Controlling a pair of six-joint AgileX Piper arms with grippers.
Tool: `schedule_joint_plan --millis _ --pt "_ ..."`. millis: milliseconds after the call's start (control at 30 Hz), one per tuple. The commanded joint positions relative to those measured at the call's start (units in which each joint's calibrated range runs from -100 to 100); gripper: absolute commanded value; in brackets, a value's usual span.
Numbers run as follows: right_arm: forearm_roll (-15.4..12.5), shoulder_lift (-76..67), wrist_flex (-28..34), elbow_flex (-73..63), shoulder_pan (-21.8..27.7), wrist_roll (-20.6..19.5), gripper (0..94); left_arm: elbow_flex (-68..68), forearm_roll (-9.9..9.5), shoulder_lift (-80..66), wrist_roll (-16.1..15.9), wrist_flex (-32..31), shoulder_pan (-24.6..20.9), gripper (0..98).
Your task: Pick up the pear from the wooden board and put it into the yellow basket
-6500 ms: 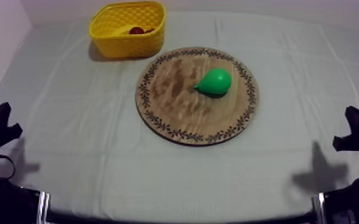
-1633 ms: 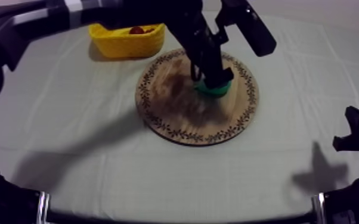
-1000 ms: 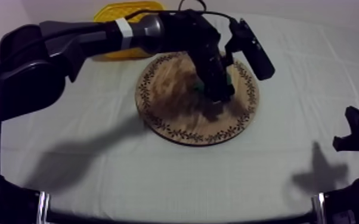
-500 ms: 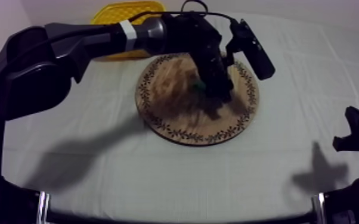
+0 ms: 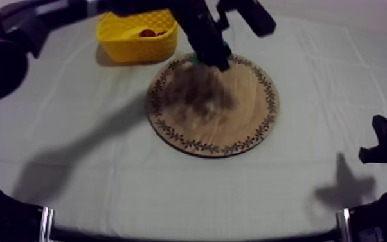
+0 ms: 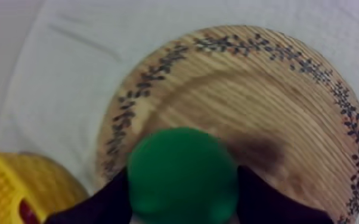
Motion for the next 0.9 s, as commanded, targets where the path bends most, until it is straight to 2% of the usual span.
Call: schedule_joint_plan --millis 0,200,367,633,867 --pt "0.01 0.01 0.03 0.05 -0.01 0.04 0.5 2.01 0.39 -6.26 -0.11 2.04 -1.19 47.9" --pt "0.01 0.01 0.03 0.05 -0.01 0.01 0.5 10.73 1.98 -17.54 -1.02 9.21 -5.14 51.8" --pt "0.01 0.01 0.03 0.05 -0.01 0.0 0.5 14.08 2.21 -22.28 -0.35 12.48 -8.62 52.7" --pt "0.01 0.01 0.03 0.05 -0.01 0.0 0.5 4.3 3.11 -18.53 1.73 12.03 -14.19 51.4" --pt "0.01 0.01 0.03 0.05 -0.01 0.01 0.5 -5.67 3.63 -9.7 4.72 7.6 -16.91 48.3"
